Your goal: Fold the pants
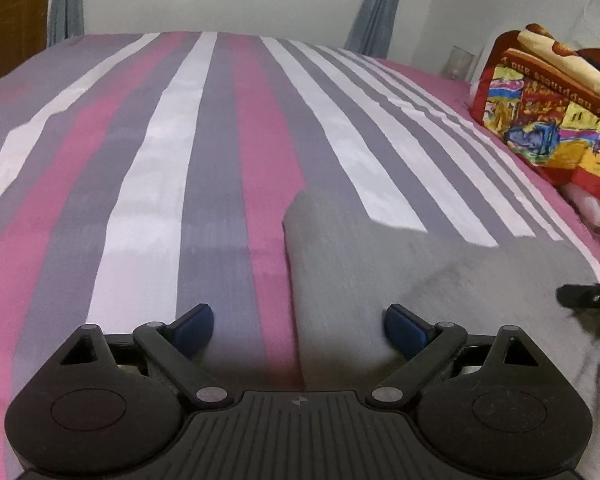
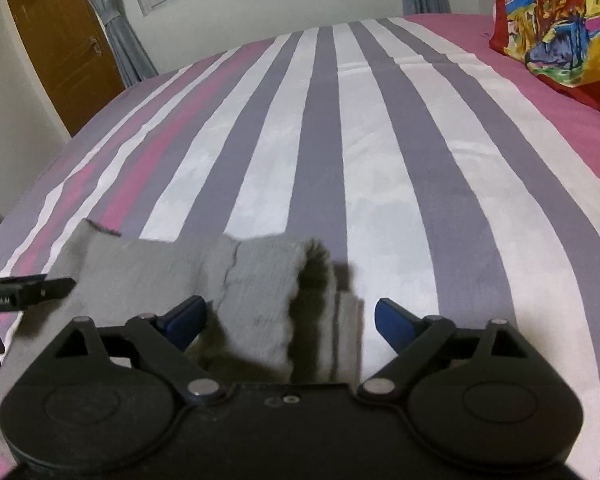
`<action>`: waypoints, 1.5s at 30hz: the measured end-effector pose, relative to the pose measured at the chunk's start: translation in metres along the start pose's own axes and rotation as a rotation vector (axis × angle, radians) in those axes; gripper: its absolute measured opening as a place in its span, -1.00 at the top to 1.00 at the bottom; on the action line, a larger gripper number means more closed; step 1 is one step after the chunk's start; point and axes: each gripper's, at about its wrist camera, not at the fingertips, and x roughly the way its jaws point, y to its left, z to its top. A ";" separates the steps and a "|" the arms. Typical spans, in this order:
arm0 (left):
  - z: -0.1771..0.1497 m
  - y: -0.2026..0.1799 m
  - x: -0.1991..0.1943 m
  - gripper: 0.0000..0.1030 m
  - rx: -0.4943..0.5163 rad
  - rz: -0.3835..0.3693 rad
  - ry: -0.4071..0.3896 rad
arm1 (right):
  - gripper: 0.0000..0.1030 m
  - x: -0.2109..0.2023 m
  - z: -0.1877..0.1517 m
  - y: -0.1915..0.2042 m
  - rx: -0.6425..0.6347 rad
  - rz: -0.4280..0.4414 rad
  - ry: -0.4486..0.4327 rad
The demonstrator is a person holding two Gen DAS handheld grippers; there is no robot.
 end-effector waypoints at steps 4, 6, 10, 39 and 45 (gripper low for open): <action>-0.015 -0.004 -0.014 -0.80 0.008 -0.002 0.008 | -0.75 -0.010 -0.014 0.003 0.013 -0.015 0.040; -0.023 -0.007 -0.020 -0.80 0.016 0.000 0.011 | -0.75 -0.016 -0.019 0.005 0.024 -0.022 0.048; -0.036 -0.011 -0.033 -0.80 0.033 0.002 0.016 | -0.75 -0.023 -0.027 0.010 0.020 -0.032 0.055; -0.072 0.062 -0.011 -0.13 -0.242 -0.608 0.084 | -0.62 -0.014 -0.070 -0.104 0.490 0.522 0.031; -0.070 0.070 0.031 -0.05 -0.345 -0.787 0.130 | -0.60 0.003 -0.061 -0.104 0.412 0.615 0.056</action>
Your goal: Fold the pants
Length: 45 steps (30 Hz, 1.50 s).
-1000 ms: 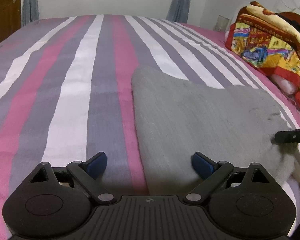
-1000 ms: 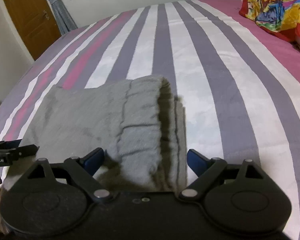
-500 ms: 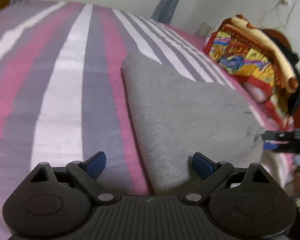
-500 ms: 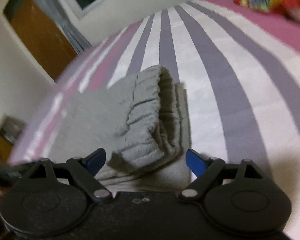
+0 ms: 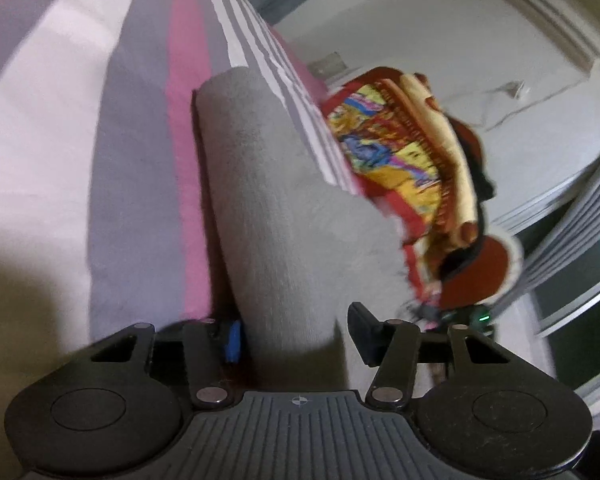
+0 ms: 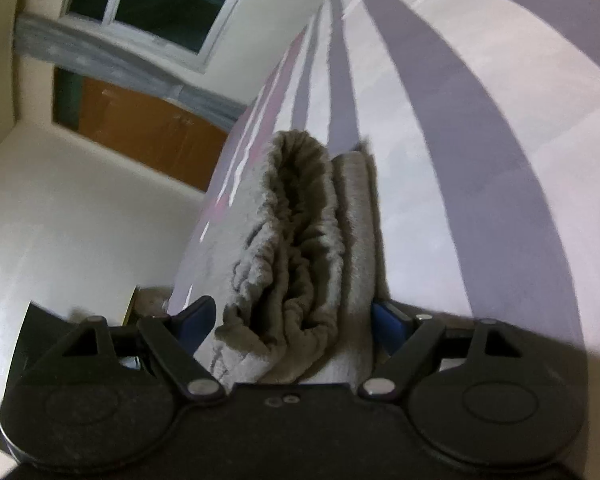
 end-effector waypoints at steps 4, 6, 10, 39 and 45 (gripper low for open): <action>0.003 0.014 0.012 -0.05 -0.045 -0.092 0.007 | -0.40 0.019 0.013 -0.004 -0.030 0.012 0.042; 0.000 0.017 0.013 -0.05 -0.053 -0.115 0.000 | -0.37 0.024 0.018 -0.002 -0.042 0.006 0.046; -0.002 0.011 0.015 -0.05 -0.042 -0.109 -0.012 | -0.36 0.008 0.014 0.010 -0.081 -0.056 -0.030; -0.023 -0.009 -0.009 -0.10 -0.006 -0.004 -0.069 | -0.38 -0.055 -0.031 0.022 0.072 -0.060 -0.156; -0.024 -0.009 -0.009 -0.10 -0.004 0.001 -0.072 | -0.34 -0.045 -0.037 0.009 0.156 -0.005 -0.139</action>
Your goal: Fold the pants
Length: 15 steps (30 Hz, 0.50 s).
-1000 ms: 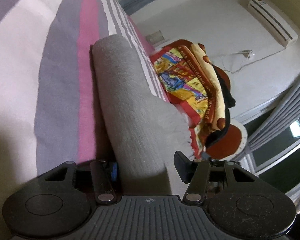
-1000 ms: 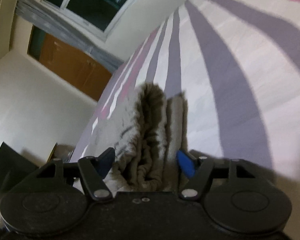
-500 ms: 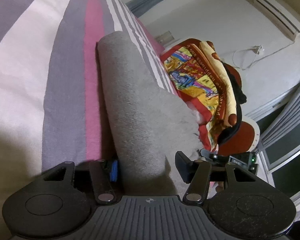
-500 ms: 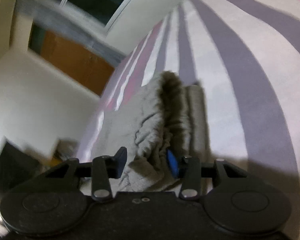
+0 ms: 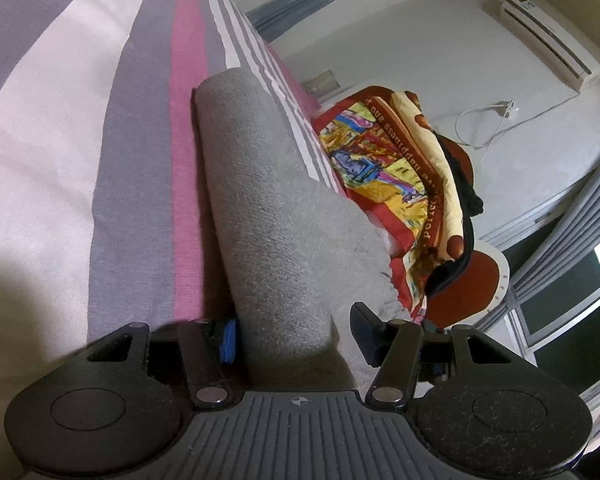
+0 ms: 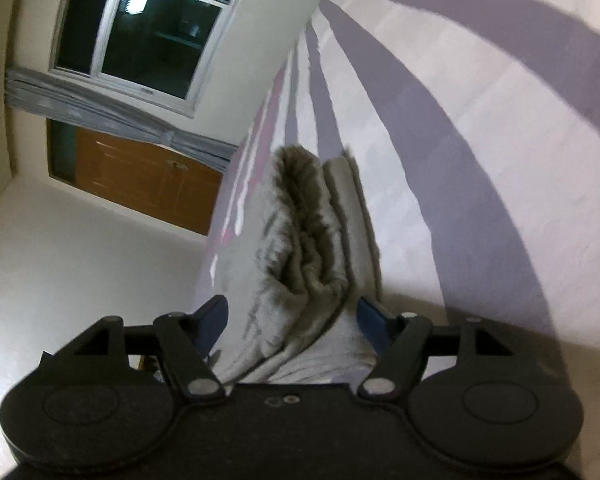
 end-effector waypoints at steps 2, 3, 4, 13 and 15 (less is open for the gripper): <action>0.000 0.000 0.000 -0.10 0.002 0.002 -0.001 | -0.33 0.012 0.004 -0.001 0.004 0.021 -0.001; 0.000 0.000 0.000 -0.10 -0.001 0.000 0.000 | -0.27 0.019 0.008 0.001 0.007 0.015 0.002; -0.001 0.000 0.000 -0.10 -0.003 -0.001 -0.001 | -0.17 0.024 0.011 0.005 -0.003 0.024 0.008; -0.001 0.002 0.000 -0.10 -0.008 -0.006 -0.004 | 0.46 0.009 0.001 0.017 -0.091 -0.066 -0.064; 0.001 0.002 0.000 -0.10 -0.021 -0.001 0.001 | 0.34 0.012 0.001 -0.001 -0.039 -0.090 -0.044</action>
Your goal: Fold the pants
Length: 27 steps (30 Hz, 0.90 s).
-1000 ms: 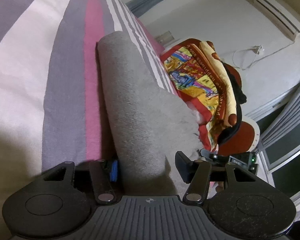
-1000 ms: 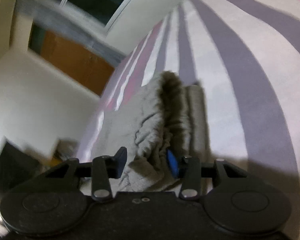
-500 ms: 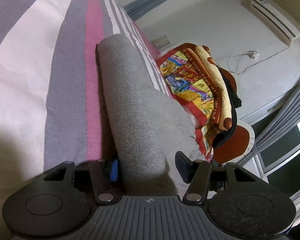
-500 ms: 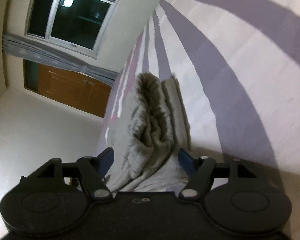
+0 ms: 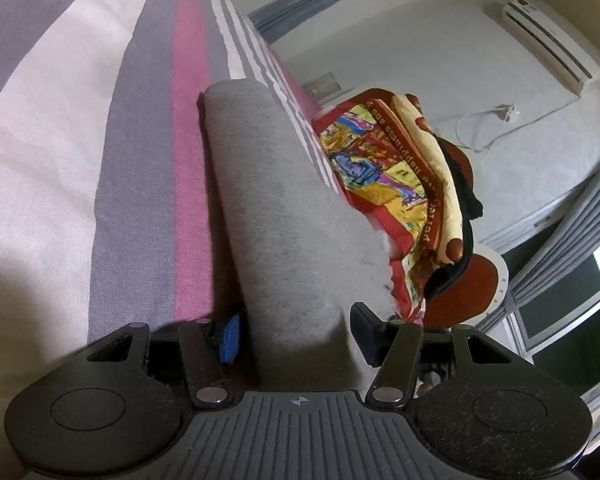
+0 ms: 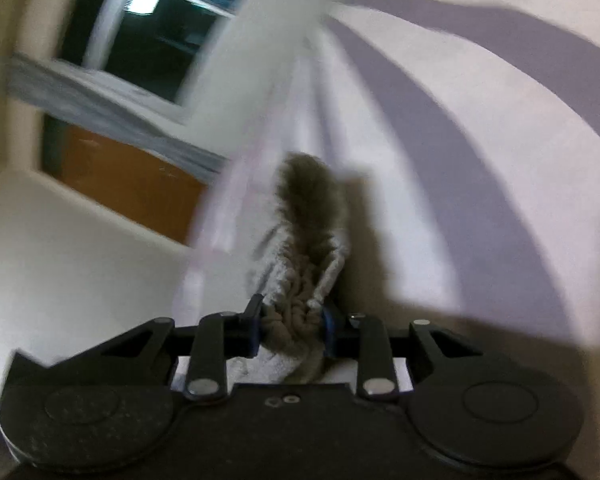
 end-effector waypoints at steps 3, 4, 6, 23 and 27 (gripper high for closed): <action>0.007 -0.003 0.002 -0.12 0.003 0.016 0.033 | -0.54 -0.021 0.002 0.013 -0.053 0.002 -0.102; 0.010 -0.003 0.005 -0.14 0.004 0.015 0.046 | -0.73 -0.028 0.003 0.016 -0.081 0.007 -0.140; 0.017 -0.002 0.012 -0.14 -0.001 0.003 0.064 | -0.69 -0.023 0.014 0.009 -0.067 -0.001 -0.089; 0.113 -0.013 -0.003 0.52 0.086 -0.091 -0.136 | 0.21 0.079 0.090 0.078 -0.251 0.204 0.152; 0.164 -0.002 -0.001 0.52 0.083 -0.024 -0.160 | 0.22 0.122 0.130 0.101 -0.257 0.220 0.154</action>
